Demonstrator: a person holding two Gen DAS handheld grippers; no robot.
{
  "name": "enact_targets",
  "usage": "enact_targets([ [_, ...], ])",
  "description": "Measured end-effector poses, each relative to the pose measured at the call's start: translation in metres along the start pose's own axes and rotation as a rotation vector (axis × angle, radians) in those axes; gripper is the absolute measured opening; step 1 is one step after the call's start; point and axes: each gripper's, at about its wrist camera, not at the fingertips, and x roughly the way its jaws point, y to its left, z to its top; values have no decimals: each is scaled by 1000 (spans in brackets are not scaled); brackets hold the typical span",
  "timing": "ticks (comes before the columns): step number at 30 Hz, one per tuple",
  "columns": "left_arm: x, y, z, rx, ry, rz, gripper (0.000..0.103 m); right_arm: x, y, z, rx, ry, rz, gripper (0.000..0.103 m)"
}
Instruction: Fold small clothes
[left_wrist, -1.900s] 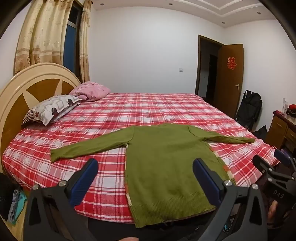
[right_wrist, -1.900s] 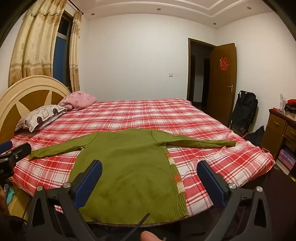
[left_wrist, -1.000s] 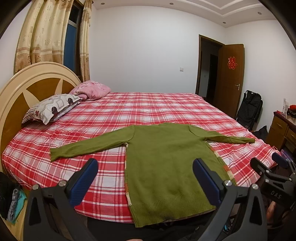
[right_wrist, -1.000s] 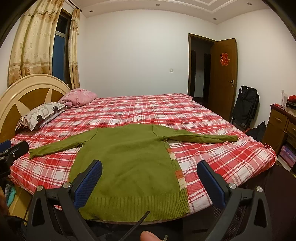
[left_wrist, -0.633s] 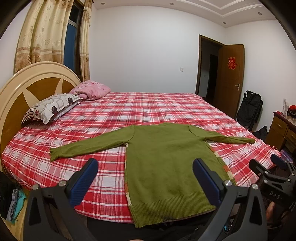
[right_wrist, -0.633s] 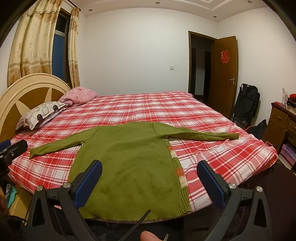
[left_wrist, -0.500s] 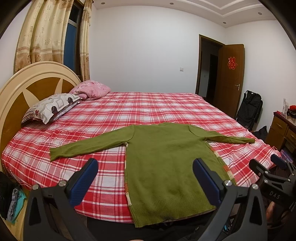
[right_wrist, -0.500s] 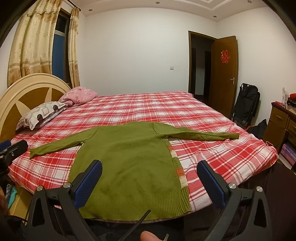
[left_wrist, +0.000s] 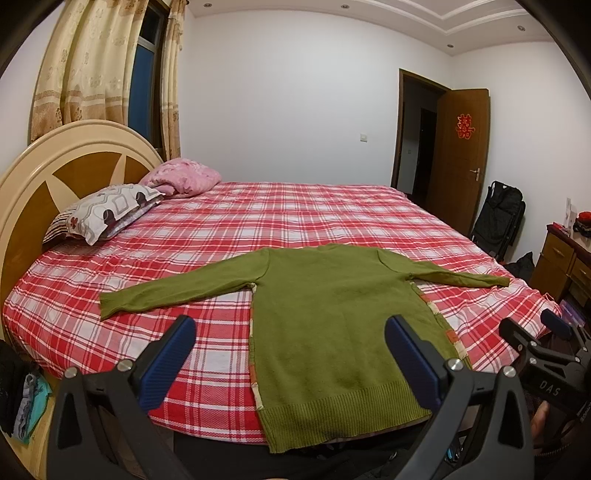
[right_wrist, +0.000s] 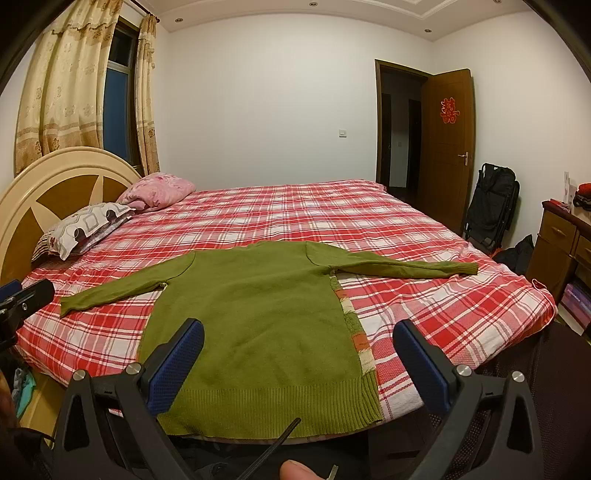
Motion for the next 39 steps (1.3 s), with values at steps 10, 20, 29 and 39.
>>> enact_targets([
  [10,2,0,-1,-2,2,-1,103,0,0,0,-1,0,1,102],
  [20,2,-3,-3,-3,5,-2,103,0,1,0,-1,3,2,102],
  [29,3,-4,-5,-3,12,-7,103,1,3,-2,-2,10,6,102],
  [39,17,0,-6,1,38,-11,103,16,-2,-6,5,50,26,102],
])
